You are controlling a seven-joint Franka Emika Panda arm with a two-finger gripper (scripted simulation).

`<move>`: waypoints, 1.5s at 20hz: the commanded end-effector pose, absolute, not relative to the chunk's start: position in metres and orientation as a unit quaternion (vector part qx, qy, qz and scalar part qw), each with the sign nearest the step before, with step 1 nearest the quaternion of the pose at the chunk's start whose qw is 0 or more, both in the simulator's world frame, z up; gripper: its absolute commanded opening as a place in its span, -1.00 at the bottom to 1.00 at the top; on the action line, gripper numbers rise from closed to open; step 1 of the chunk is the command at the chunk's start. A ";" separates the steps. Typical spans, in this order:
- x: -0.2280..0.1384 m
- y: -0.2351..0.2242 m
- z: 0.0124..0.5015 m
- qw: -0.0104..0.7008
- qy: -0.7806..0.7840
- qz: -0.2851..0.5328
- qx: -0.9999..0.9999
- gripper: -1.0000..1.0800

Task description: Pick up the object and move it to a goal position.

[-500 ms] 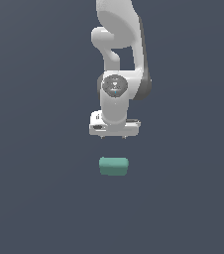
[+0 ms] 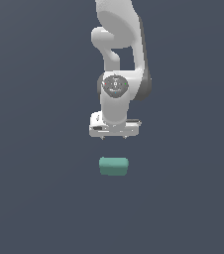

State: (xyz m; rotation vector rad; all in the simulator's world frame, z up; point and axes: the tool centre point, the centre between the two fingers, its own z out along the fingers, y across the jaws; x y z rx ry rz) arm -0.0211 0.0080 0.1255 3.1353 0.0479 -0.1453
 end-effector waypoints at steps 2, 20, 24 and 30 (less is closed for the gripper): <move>-0.017 0.009 0.127 0.000 0.037 -0.045 0.998 0.92; 0.019 0.018 0.138 -0.006 0.258 -0.032 0.966 0.92; 0.028 0.020 0.141 -0.007 0.311 -0.028 0.950 0.92; 0.041 0.022 0.146 -0.008 0.388 -0.022 0.921 0.92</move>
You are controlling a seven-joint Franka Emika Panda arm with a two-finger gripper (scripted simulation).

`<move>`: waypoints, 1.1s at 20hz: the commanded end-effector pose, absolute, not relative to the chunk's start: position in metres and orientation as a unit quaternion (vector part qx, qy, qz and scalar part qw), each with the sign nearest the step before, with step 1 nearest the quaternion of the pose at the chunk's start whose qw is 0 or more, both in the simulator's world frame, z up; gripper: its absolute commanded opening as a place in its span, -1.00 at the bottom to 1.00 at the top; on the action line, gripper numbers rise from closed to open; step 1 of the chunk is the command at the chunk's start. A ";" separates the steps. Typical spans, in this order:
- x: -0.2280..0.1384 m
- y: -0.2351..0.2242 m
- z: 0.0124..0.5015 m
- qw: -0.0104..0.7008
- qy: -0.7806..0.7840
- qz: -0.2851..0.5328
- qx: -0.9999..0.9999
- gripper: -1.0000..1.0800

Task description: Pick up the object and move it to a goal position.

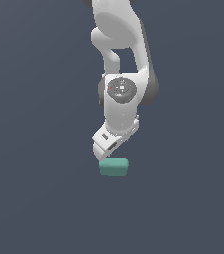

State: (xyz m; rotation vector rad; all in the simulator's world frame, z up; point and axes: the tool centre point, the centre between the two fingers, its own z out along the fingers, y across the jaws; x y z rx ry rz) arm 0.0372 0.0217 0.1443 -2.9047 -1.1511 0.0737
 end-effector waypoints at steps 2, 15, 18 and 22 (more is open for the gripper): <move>0.045 0.023 0.147 0.009 -0.412 0.020 -0.911 0.92; 0.061 0.025 0.154 0.009 -0.506 0.011 -0.862 0.92; 0.062 0.025 0.155 0.008 -0.514 0.011 -0.858 0.92; 0.063 0.025 0.155 0.008 -0.517 0.011 -0.856 0.92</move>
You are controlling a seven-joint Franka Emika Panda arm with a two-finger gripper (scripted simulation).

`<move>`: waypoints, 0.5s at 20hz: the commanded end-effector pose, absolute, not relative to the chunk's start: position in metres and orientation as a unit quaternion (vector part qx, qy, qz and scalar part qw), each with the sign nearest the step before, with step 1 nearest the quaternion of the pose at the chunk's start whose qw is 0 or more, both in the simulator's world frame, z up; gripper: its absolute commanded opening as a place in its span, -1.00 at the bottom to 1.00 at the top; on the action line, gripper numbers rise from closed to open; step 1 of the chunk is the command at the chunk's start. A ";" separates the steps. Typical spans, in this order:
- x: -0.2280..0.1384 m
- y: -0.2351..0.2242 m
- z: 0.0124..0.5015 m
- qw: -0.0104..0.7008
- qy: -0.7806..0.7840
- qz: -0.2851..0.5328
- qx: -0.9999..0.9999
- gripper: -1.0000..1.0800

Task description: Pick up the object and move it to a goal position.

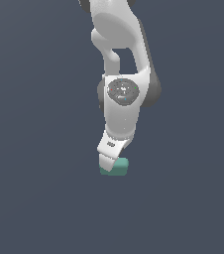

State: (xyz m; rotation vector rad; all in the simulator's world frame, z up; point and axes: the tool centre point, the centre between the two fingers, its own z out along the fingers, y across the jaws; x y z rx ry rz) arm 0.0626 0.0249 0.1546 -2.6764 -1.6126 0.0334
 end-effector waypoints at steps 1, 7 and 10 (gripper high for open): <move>0.063 0.025 0.155 0.008 -0.517 0.011 -0.856 0.92; 0.062 0.023 0.150 0.008 -0.519 0.012 -0.855 0.92; 0.059 0.017 0.139 0.007 -0.526 0.017 -0.850 0.92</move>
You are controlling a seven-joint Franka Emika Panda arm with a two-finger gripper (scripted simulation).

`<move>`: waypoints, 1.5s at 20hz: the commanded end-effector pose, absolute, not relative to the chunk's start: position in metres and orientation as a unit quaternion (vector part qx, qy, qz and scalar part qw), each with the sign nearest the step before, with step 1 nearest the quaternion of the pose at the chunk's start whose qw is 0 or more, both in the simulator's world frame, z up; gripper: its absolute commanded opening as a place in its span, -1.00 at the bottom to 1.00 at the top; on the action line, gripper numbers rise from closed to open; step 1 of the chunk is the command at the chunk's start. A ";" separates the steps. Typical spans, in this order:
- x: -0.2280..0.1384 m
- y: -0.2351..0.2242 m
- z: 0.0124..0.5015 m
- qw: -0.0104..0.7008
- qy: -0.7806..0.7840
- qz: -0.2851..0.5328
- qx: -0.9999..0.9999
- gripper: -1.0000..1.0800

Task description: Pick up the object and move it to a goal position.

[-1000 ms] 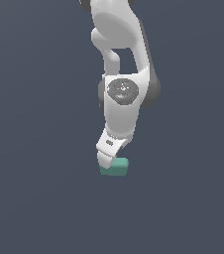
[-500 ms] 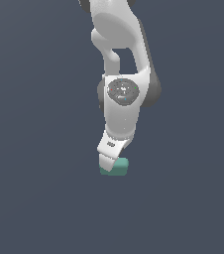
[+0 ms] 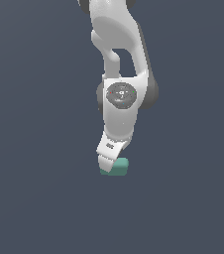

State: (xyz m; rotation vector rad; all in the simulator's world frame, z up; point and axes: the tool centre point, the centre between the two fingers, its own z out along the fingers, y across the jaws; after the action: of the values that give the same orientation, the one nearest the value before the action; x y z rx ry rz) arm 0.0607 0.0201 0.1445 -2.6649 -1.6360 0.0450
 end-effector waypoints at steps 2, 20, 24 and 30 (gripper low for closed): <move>0.059 0.016 0.136 0.006 -0.532 0.018 -0.847 0.92; 0.082 0.010 0.143 0.002 -0.654 0.005 -0.756 0.92; 0.087 0.009 0.145 0.001 -0.676 0.002 -0.737 0.92; 0.090 0.007 0.146 0.000 -0.693 0.000 -0.721 0.92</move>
State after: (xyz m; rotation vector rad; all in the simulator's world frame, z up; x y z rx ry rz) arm 0.0893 0.0075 0.1454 -2.2759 -2.1645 0.0021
